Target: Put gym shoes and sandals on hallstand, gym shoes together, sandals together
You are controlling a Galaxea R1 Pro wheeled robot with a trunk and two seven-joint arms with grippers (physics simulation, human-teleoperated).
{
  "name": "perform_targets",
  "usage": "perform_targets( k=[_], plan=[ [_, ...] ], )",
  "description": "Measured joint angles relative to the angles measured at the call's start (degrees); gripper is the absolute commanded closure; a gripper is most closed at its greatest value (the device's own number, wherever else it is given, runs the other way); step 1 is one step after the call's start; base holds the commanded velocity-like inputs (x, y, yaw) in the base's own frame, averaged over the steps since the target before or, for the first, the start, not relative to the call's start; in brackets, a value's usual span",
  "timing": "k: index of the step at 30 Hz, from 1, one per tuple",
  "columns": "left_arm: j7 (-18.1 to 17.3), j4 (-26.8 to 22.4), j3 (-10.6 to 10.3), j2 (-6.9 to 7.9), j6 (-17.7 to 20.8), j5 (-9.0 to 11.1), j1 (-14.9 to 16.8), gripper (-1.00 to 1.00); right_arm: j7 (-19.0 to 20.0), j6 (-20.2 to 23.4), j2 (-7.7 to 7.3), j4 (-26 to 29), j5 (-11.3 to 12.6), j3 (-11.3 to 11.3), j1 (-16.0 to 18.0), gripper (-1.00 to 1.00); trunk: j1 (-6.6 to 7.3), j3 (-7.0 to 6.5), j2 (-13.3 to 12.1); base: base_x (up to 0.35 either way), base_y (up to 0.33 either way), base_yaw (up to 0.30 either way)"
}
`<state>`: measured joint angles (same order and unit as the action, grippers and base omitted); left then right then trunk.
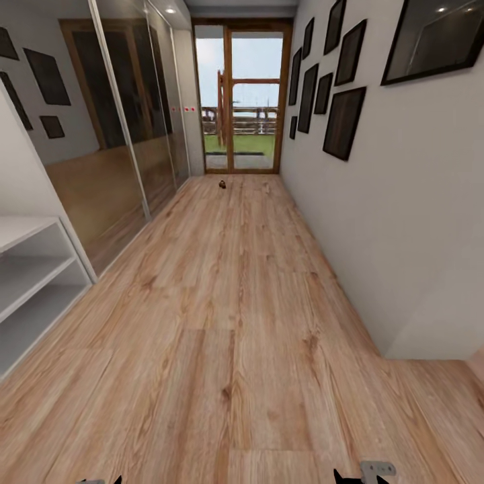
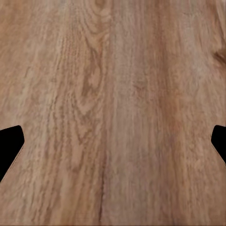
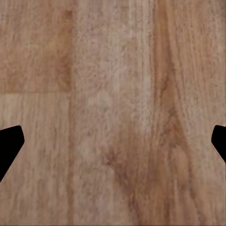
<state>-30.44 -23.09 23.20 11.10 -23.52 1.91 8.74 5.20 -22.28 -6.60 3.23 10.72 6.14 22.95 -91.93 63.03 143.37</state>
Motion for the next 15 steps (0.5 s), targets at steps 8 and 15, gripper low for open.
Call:
perform_targets(
  k=[8, 15],
  plan=[
    [0.0, 0.0, 0.0, 0.0, 0.0, 0.0, 0.0, -1.0, 0.0, 0.0, 0.01, 0.0, 0.0, 0.0, 0.0, -1.0, 0.0, 0.0, 0.0, 0.338, 0.0, 0.0],
    [0.0, 0.0, 0.0, 0.0, 0.0, 0.0, 0.0, -1.0, 0.0, 0.0, 0.07, 0.0, 0.0, 0.0, 0.0, -1.0, 0.0, 0.0, 0.0, 0.338, 0.0, 0.0]
  ],
)
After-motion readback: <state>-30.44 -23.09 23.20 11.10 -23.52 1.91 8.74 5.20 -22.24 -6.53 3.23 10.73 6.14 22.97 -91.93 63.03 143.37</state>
